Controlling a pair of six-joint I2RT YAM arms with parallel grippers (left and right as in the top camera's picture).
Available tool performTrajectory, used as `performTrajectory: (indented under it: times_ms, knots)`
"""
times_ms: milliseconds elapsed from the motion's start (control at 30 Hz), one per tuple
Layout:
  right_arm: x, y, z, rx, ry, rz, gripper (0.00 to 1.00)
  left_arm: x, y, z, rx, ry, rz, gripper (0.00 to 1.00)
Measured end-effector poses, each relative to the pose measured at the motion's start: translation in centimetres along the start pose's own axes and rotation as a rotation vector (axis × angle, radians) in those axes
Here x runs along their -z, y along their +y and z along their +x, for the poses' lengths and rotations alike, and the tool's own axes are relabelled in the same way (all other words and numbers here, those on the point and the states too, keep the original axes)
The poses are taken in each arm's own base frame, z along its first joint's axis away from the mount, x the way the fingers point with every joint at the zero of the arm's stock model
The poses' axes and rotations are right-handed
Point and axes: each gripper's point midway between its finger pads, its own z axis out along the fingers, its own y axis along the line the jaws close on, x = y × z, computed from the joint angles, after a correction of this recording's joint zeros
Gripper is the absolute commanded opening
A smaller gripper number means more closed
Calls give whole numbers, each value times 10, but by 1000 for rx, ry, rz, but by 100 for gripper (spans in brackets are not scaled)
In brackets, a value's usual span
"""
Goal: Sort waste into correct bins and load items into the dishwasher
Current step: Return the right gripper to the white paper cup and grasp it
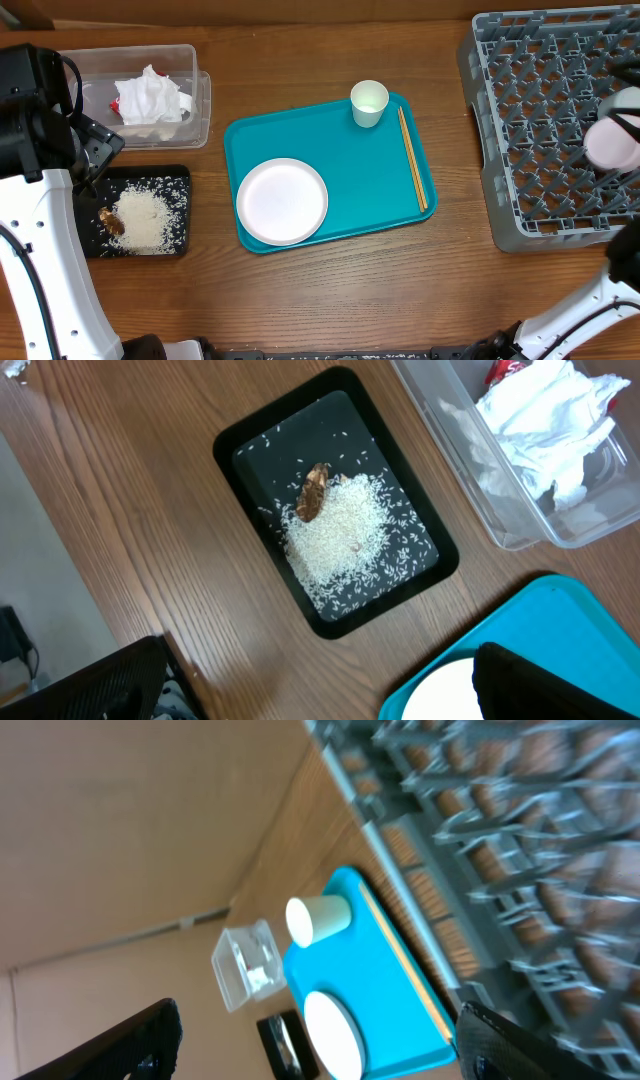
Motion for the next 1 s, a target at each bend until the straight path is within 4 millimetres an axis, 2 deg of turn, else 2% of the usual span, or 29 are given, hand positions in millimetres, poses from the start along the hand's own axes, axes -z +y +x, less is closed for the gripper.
performTrajectory:
  times_ms: [100, 200, 233, 333, 367, 400, 533, 633, 733, 900, 1000]
  knots:
    - [-36, 21, 19, 70, 90, 22, 90, 0, 0, 0, 0, 0, 0, 100]
    - [-81, 45, 50, 164, 208, 59, 92, 0, 0, 0, 0, 0, 0, 100]
    - [-101, 55, 67, 212, 260, 76, 92, 0, 0, 0, 0, 0, 0, 100]
    - [-143, 76, 108, 330, 371, 128, 92, 0, 0, 0, 0, 0, 0, 100]
    - [-157, 82, 123, 379, 403, 146, 96, 0, 0, 0, 0, 0, 0, 100]
    - [-170, 87, 137, 429, 431, 169, 100, 0, 0, 0, 0, 0, 0, 100]
    - [-213, 93, 175, 608, 454, 334, 100, 0, 0, 0, 0, 0, 0, 100]
    - [-232, 92, 182, 694, 382, 488, 100, 0, 0, 0, 0, 0, 0, 100]
    - [-251, 103, 182, 783, 265, 580, 98, 0, 0, 0, 0, 0, 0, 100]
    - [-280, 138, 172, 889, 60, 561, 91, 0, 0, 0, 0, 0, 0, 100]
    - [-294, 146, 163, 880, -24, 534, 87, 0, 0, 0, 0, 0, 0, 100]
